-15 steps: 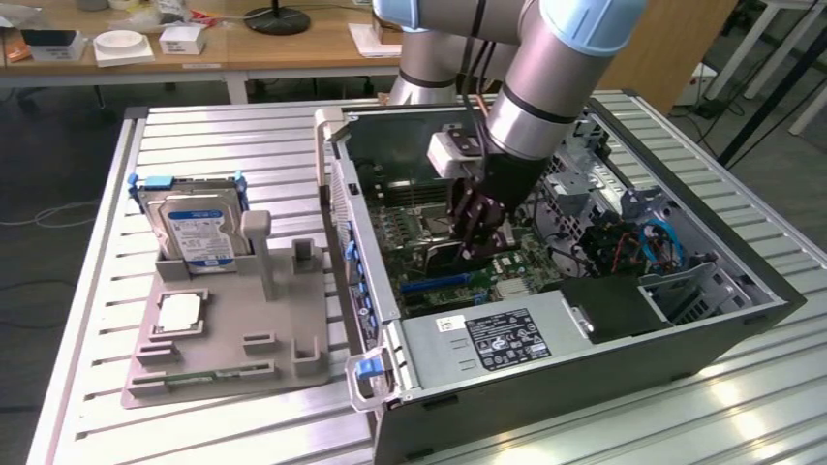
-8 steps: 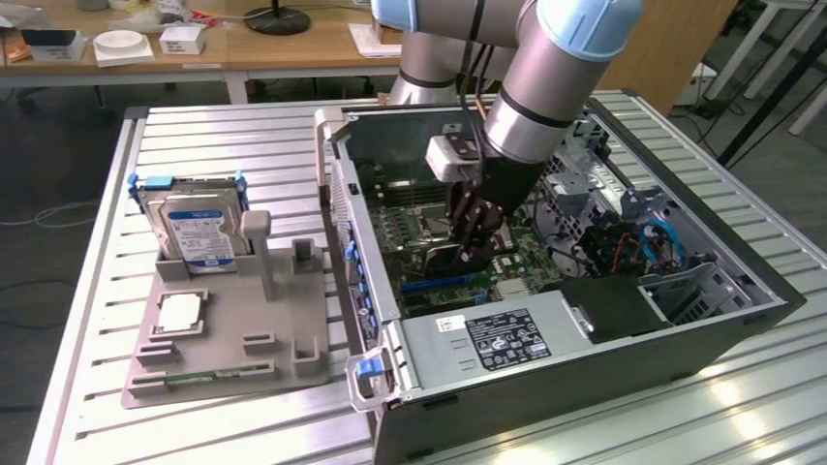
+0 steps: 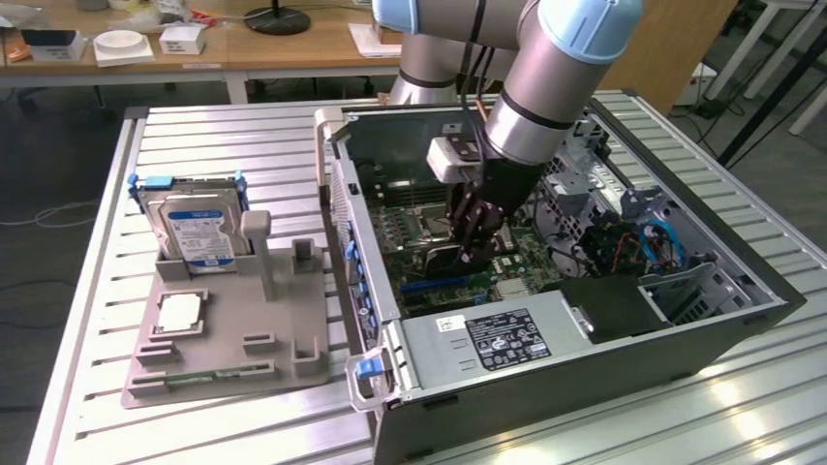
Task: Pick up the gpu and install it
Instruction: 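Insert the gpu into the slot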
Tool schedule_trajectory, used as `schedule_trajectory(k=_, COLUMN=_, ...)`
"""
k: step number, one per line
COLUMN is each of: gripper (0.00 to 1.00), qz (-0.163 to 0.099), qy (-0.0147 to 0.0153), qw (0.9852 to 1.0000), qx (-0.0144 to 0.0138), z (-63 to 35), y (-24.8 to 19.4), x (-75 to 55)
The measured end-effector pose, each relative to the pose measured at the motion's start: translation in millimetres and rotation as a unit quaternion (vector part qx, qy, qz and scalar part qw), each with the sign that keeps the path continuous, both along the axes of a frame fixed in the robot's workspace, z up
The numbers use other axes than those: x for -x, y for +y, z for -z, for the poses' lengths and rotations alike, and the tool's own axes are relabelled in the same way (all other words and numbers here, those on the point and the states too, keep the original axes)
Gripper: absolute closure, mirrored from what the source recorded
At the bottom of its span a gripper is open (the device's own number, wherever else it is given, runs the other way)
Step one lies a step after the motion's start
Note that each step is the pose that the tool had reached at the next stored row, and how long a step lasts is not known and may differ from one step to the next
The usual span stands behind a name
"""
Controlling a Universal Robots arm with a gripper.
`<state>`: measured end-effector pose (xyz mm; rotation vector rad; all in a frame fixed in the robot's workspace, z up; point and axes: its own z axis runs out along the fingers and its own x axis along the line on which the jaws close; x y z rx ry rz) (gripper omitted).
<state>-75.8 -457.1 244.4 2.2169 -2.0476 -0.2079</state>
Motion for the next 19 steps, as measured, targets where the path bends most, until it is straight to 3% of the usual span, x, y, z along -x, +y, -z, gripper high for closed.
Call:
schedule_trajectory(k=2, gripper=0.72, qz=0.0, qy=-0.0003, qw=1.0, qx=-0.0001, z=0.6, y=0.1, x=-0.1)
schedule_trajectory(k=5, gripper=0.72, qz=0.0, qy=-0.0041, qw=1.0, qx=-0.0002, z=2.4, y=0.0, x=0.0)
schedule_trajectory(k=12, gripper=0.72, qz=0.0, qy=-0.0047, qw=1.0, qx=0.0001, z=2.6, y=0.0, x=3.0)
schedule_trajectory(k=15, gripper=0.72, qz=0.0, qy=-0.0086, qw=1.0, qx=0.0, z=2.9, y=0.0, x=3.5)
schedule_trajectory(k=19, gripper=0.72, qz=0.001, qy=-0.0088, qw=1.0, qx=0.0, z=2.8, y=0.0, x=3.5)
